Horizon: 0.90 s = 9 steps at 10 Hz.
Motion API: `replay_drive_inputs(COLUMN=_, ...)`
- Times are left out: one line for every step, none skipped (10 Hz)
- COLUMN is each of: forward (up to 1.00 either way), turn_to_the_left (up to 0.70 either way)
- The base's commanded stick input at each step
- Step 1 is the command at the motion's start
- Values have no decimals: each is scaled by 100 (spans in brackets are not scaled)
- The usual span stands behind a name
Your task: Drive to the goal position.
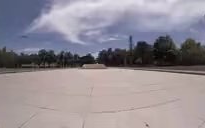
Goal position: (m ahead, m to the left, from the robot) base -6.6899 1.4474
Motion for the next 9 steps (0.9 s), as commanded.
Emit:
replay_drive_inputs(forward=100, turn_to_the_left=0)
replay_drive_inputs(forward=100, turn_to_the_left=0)
replay_drive_inputs(forward=100, turn_to_the_left=0)
replay_drive_inputs(forward=100, turn_to_the_left=0)
replay_drive_inputs(forward=100, turn_to_the_left=0)
replay_drive_inputs(forward=100, turn_to_the_left=0)
replay_drive_inputs(forward=100, turn_to_the_left=0)
replay_drive_inputs(forward=100, turn_to_the_left=0)
replay_drive_inputs(forward=100, turn_to_the_left=0)
